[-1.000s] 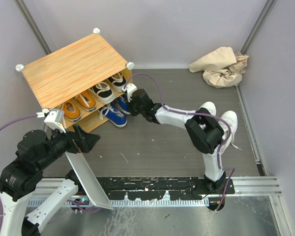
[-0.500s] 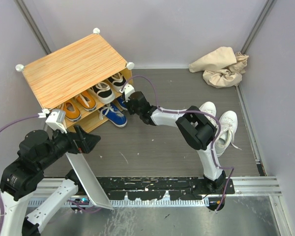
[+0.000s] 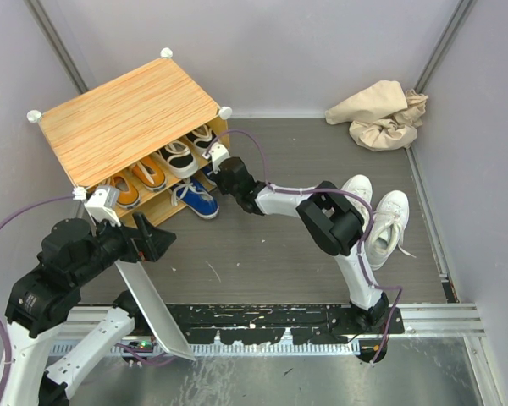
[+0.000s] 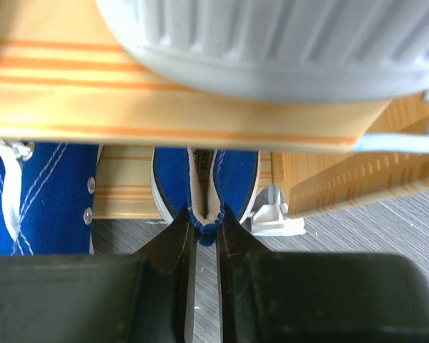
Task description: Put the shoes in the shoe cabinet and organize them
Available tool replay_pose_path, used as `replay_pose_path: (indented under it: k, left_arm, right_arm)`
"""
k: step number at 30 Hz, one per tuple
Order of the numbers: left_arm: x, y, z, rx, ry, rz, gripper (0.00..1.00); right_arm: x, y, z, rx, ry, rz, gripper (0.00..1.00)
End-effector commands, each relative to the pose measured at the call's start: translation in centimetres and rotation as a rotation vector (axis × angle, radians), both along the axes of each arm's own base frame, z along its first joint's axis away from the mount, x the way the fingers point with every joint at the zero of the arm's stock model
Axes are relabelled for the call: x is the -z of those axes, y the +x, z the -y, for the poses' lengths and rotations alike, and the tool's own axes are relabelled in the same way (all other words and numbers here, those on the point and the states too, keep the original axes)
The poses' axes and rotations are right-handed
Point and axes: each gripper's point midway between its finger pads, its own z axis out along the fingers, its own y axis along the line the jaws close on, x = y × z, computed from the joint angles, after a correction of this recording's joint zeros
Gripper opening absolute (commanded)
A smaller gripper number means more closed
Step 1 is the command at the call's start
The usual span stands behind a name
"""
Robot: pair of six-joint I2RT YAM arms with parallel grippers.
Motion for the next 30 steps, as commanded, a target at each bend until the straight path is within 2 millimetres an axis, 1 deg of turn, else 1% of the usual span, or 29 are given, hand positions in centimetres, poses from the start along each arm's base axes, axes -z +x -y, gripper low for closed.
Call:
replay_pose_path:
  k: [1, 6, 8, 11, 13, 16, 19, 23, 27, 30]
  left_arm:
    - [-0.3, 0.5, 0.0, 0.001, 0.016, 0.019, 0.98]
    - [-0.2, 0.4, -0.1, 0.0, 0.019, 0.016, 0.98]
    - [-0.1, 0.4, -0.1, 0.001, 0.022, 0.012, 0.98]
    - [0.0, 0.4, -0.1, 0.002, 0.023, 0.012, 0.98]
    - [-0.1, 0.4, -0.1, 0.002, 0.023, 0.015, 0.98]
    - [0.1, 0.4, -0.1, 0.001, 0.026, 0.01, 0.98]
    - [0.2, 0.5, 0.0, 0.003, 0.023, 0.008, 0.98]
    - [0.2, 0.5, 0.1, 0.006, 0.016, 0.007, 0.98]
    - [0.3, 0.3, 0.1, 0.005, 0.011, 0.005, 0.98]
    - [0.2, 0.3, 0.0, 0.003, 0.011, 0.011, 0.98]
  right_arm:
    - [-9.5, 3.9, -1.2, 0.107, 0.222, 0.203, 0.14]
    - [-9.9, 4.4, -1.5, 0.135, 0.27, 0.208, 0.22]
    - [-10.0, 4.8, -1.4, 0.151, 0.273, 0.219, 0.27]
    - [-9.8, 5.5, -0.8, 0.202, 0.255, 0.248, 0.39]
    - [-9.7, 5.9, -0.1, 0.229, 0.23, 0.27, 0.45]
    - [-9.4, 5.9, 0.3, 0.241, 0.206, 0.271, 0.47]
    - [-8.7, 5.2, 0.2, 0.205, 0.195, 0.254, 0.57]
    - [-8.0, 3.4, 0.0, 0.137, 0.205, 0.217, 0.63]
    - [-9.2, 0.8, 1.0, 0.098, 0.274, 0.187, 0.7]
    - [-10.4, -1.0, 1.7, 0.059, 0.284, 0.162, 0.72]
